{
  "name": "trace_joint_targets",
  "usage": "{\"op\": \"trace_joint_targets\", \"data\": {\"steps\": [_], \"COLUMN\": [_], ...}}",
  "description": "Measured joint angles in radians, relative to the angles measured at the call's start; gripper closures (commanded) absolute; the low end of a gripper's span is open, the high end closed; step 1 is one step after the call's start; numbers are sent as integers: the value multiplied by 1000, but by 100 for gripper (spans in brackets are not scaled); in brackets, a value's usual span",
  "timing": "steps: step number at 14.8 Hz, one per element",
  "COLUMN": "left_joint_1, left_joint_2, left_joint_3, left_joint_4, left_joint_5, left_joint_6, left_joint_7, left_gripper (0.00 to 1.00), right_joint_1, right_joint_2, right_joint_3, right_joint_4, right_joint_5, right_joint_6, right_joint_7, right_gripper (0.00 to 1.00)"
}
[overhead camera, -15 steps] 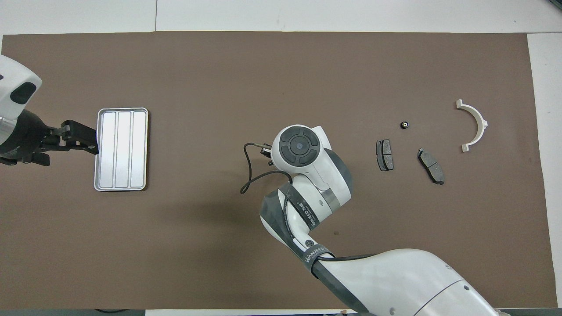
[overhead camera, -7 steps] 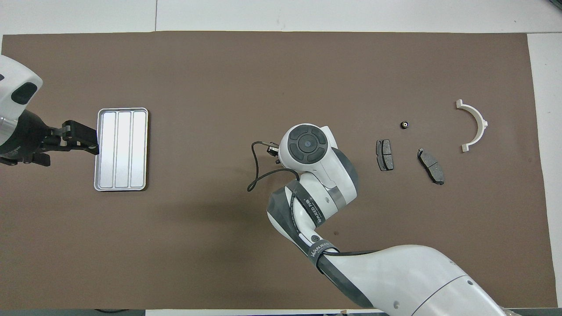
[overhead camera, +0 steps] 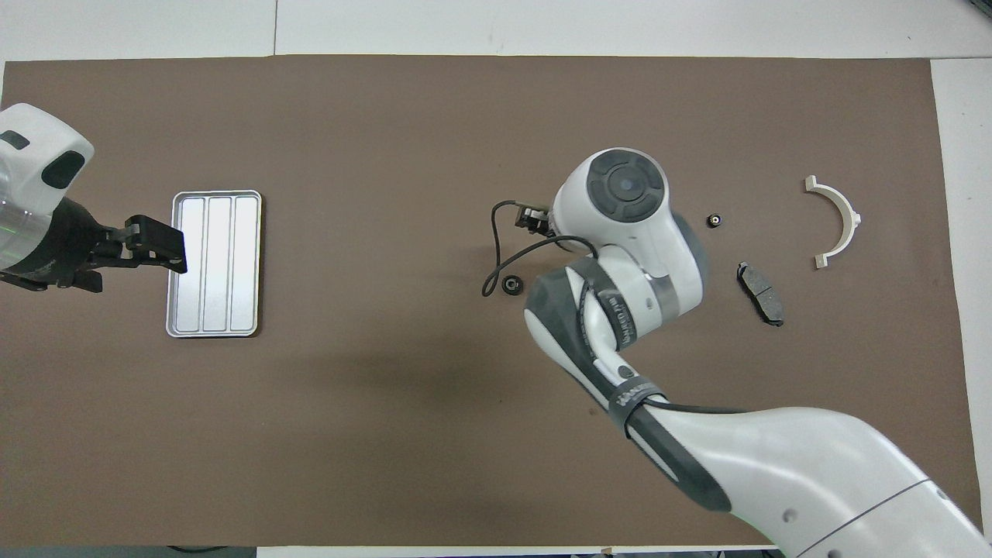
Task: Pick bearing gear from pile to tray
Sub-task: 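Withdraw the right gripper while the left gripper reaches the bearing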
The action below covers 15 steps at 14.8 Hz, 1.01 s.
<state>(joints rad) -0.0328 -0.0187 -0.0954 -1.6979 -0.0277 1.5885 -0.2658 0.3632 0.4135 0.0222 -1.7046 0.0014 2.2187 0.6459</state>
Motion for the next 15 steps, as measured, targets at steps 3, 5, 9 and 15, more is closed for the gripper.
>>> {"op": "trace_joint_targets", "data": {"steps": [3,5,9,15], "left_joint_1": [-23,-55,-145,-280], "left_joint_2": [-8,-11,4,122], "left_joint_3": [-4,-6,-9,-11], "left_joint_4": [-36,-58,-112,-128], "left_joint_5": [-10,-13,-13,-15], "left_joint_6": [40,79,185,358], "left_joint_7": [-8,-38,-151,-329], "left_gripper": [0,0,0,0], "right_joint_1": [-139,-206,-271,-309], "right_joint_2": [-12,-11,-7,4], "right_joint_3": [-4,-4,-5,-5], "right_joint_4": [6,4,-17,-73], "right_joint_5": [1,1,1,1], "right_joint_6": [-11,-11,-7,65], "right_joint_7": [-300,-445,-609,-693], "right_gripper": [8,8,8,8]}}
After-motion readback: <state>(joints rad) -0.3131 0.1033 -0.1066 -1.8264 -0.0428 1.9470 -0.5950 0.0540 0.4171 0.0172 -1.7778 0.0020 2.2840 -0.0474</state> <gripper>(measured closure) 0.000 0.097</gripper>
